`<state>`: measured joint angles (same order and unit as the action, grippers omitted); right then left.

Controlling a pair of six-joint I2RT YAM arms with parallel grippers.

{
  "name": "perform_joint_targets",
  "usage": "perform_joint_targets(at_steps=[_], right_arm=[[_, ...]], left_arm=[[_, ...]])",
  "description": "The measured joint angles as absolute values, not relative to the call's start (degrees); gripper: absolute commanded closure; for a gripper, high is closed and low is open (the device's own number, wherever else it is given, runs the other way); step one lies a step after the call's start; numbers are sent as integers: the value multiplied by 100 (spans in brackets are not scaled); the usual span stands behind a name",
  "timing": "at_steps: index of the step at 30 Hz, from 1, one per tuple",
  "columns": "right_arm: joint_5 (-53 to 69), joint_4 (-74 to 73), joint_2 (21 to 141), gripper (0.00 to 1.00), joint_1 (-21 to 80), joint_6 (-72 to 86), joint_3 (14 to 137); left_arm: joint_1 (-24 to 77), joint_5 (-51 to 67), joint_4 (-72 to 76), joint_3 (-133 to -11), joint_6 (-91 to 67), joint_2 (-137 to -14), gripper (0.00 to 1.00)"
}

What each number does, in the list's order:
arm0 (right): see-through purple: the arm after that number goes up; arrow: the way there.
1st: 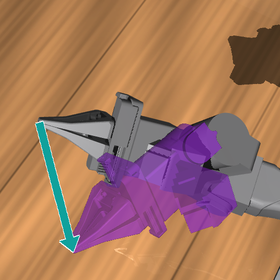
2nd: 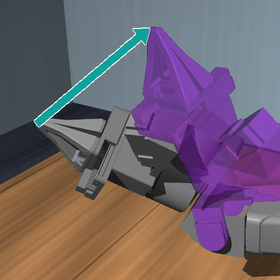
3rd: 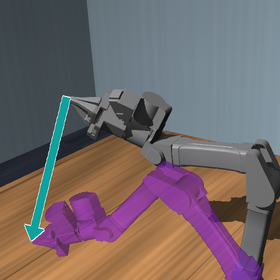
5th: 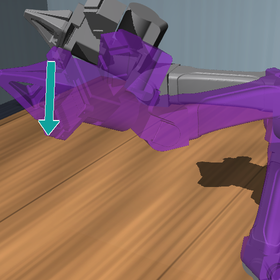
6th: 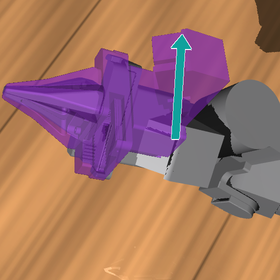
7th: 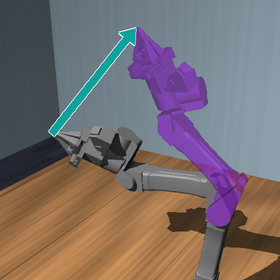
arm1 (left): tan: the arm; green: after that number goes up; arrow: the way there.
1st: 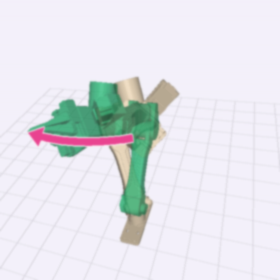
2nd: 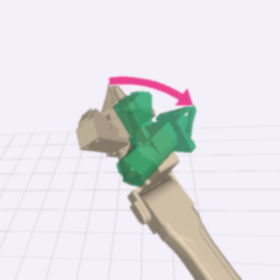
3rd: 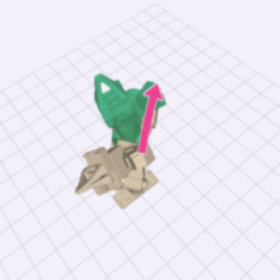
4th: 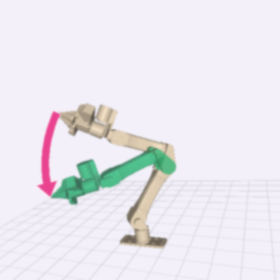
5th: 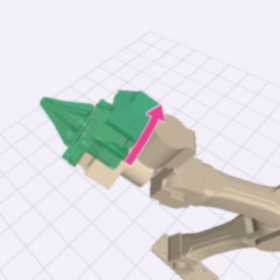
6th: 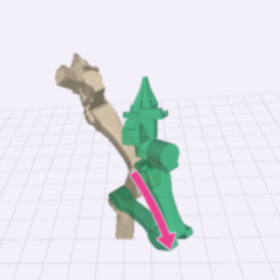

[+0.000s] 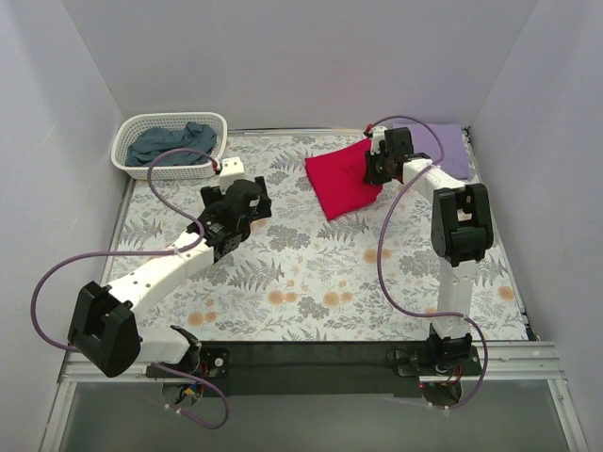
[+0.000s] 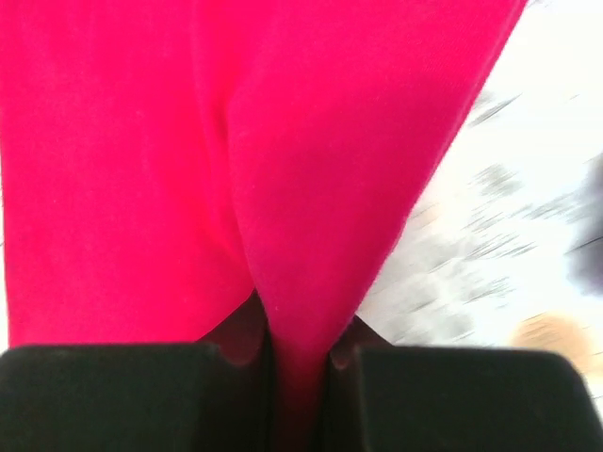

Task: Fold and stack the t-shirts
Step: Fold the tshirt

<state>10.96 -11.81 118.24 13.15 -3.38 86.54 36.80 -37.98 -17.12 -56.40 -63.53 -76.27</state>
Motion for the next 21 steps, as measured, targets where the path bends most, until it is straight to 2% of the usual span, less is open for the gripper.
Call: perform_joint_targets(at_steps=[5,12,21], right_arm=[[661,-1640,12547,99,982,-987,10110],[237,-1765,13152,99,593,-1708,11640],[401,-1835,13343,99,-150,-1979,12215]], left_arm=[[3208,-4001,-1673,-5076,-6294,-7290,4],[3203,-4272,-1568,-4998,-6086,-7609,4],[3203,-4355,-1507,-4998,-5979,-8047,4]])
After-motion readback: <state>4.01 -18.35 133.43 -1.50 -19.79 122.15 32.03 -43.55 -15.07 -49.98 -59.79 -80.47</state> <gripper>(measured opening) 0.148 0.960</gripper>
